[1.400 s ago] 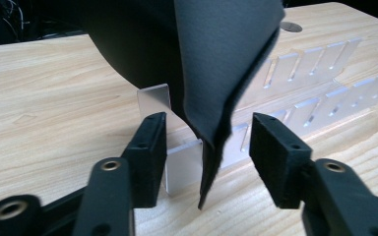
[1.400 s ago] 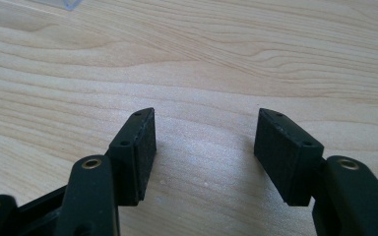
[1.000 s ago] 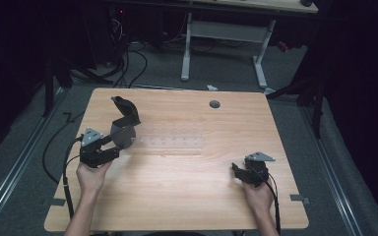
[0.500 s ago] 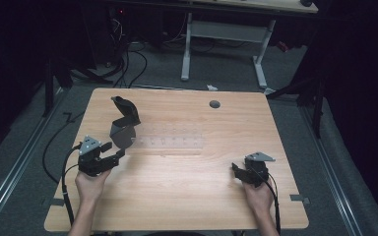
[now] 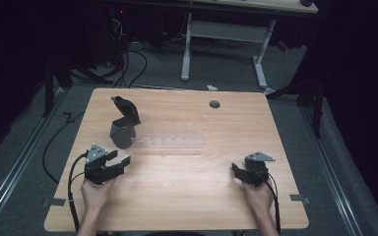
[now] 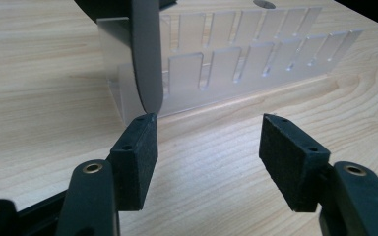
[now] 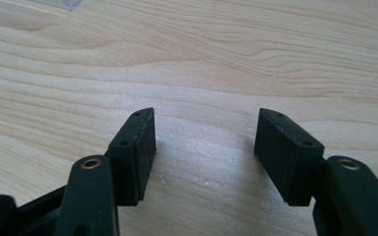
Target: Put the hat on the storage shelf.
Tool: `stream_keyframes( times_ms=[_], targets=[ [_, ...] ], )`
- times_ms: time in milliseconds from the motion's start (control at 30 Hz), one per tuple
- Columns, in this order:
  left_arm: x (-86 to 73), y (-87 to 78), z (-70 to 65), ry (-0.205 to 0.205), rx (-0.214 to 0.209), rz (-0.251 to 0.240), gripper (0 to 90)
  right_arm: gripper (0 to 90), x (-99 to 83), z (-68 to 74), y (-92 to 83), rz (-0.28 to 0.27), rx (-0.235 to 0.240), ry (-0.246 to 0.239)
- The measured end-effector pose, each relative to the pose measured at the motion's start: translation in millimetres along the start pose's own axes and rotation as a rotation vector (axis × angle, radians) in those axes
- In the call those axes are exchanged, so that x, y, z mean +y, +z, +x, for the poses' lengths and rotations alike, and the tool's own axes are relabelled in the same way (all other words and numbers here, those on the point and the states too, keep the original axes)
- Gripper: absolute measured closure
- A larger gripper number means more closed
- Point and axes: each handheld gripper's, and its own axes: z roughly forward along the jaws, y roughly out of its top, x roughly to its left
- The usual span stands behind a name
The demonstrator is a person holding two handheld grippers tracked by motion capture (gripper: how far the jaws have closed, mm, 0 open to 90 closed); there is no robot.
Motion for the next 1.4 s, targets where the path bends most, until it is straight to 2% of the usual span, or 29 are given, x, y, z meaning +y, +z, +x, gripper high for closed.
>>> stream_keyframes(
  times_ms=[233, 300, 433, 567, 700, 967, 1267, 1400],
  targets=[
    [-16.1, 1.3, -3.5, 0.016, 0.008, 0.027, 40.2, 41.1, -0.1, 0.1, -0.1, 0.001, 0.001, 0.000],
    [-23.1, 3.1, -4.4, 0.035, 0.018, 0.045, 39.9, 41.1, 0.0, 0.0, 0.0, 0.000, 0.001, -0.002],
    [-31.2, 5.1, -7.1, 0.035, 0.010, 0.062, 39.8, 41.0, 0.0, 0.0, -0.1, 0.000, 0.001, -0.001],
    [-38.8, 7.2, -9.6, 0.054, 0.010, 0.079, 39.6, 41.0, -0.1, 0.1, -0.1, 0.001, 0.001, -0.001],
    [-45.5, 10.1, -10.7, 0.068, 0.015, 0.100, 39.1, 41.1, -0.1, 0.1, -0.1, 0.000, 0.001, -0.001],
    [-53.9, 15.6, -17.4, 0.100, 0.011, 0.108, 38.7, 41.0, -0.2, 0.2, -0.1, 0.000, 0.001, -0.003],
    [-65.0, 20.8, -19.5, 0.161, 0.028, 0.137, 38.0, 40.9, -0.2, 0.2, -0.2, 0.000, 0.002, -0.003],
    [-71.8, 24.5, -18.6, 0.196, 0.047, 0.169, 36.1, 40.9, -0.2, 0.2, -0.2, 0.000, 0.002, -0.003]
  ],
)
